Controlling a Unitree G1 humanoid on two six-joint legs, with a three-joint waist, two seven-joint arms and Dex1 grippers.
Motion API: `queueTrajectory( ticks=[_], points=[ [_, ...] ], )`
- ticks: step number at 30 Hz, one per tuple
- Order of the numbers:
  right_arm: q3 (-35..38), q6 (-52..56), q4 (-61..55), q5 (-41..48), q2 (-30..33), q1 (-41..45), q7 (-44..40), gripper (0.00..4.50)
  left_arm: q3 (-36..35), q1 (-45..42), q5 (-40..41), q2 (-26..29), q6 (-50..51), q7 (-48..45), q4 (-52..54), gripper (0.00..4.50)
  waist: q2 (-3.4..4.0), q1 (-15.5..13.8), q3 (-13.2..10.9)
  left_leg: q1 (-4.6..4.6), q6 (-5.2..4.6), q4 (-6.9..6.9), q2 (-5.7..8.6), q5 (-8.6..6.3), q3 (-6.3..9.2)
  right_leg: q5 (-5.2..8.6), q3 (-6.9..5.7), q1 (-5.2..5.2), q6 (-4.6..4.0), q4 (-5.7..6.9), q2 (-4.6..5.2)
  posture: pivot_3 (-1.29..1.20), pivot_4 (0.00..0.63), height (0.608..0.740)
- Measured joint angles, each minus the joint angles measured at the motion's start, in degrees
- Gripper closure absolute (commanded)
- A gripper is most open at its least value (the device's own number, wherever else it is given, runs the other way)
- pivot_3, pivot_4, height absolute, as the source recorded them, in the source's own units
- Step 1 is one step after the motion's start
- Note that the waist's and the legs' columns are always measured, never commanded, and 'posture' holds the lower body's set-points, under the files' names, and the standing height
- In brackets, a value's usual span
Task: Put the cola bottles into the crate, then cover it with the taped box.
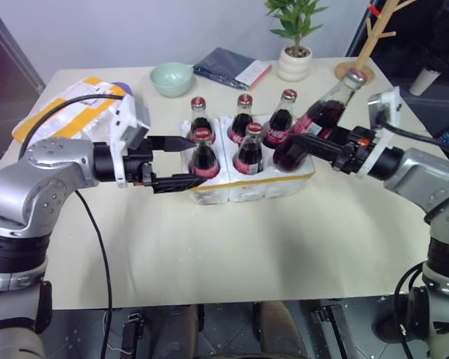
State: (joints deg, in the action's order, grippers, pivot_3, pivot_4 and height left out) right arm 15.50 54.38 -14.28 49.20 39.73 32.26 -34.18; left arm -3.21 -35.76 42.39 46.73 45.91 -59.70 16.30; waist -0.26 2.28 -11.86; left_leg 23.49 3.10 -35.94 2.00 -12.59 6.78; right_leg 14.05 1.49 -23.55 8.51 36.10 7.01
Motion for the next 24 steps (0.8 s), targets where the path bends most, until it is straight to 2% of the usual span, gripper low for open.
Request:
queueTrajectory(
  ticks=[12,14,16,21,24],
  points=[
    [-10.86,-6.4,5.03,-12.85,0.14,0.08,-2.87,1.72,-0.05,0.26,0.02,-0.2,-0.08,0.29,0.05,0.0,-0.01,0.13,0.0,0.0,0.0,0.03,0.0,0.0,0.0,0.0,0.0,-0.02,0.0,-0.01,0.0,0.0,0.15,0.739],
    [-12.75,-7.79,6.55,-14.97,0.14,0.26,-3.87,0.63,-0.22,0.74,0.02,-0.19,-0.15,0.43,0.26,0.0,-0.01,0.12,0.0,0.0,0.0,0.04,0.0,0.0,0.0,0.0,0.0,-0.02,0.0,-0.01,0.0,0.0,0.15,0.739],
    [-13.2,-8.56,6.9,-15.57,0.15,0.83,-5.48,0.03,-0.35,1.57,0.01,-0.16,-0.15,0.69,0.3,0.0,-0.03,0.11,0.02,-0.02,0.0,0.02,0.0,0.0,0.0,0.0,0.0,0.01,0.0,-0.01,0.0,0.0,0.15,0.739],
    [-13.85,-8.4,6.7,-16.86,0.7,0.94,-7.69,0.03,-0.54,2.84,-0.05,-0.11,-0.25,1.33,0.96,0.0,-0.05,0.04,0.03,-0.02,0.0,-0.02,0.0,0.0,0.0,0.0,0.0,0.03,0.0,-0.01,0.0,0.0,0.15,0.739],
    [-12.04,-5.42,3.81,-14.59,2.39,0.14,-8.72,0.03,-0.87,4.97,-0.47,0.04,-0.36,2.51,2.05,0.0,-0.05,-0.05,0.03,-0.01,0.0,0.01,0.0,0.0,0.0,0.0,0.0,0.01,0.0,-0.01,0.0,0.0,0.15,0.739]
  ],
)
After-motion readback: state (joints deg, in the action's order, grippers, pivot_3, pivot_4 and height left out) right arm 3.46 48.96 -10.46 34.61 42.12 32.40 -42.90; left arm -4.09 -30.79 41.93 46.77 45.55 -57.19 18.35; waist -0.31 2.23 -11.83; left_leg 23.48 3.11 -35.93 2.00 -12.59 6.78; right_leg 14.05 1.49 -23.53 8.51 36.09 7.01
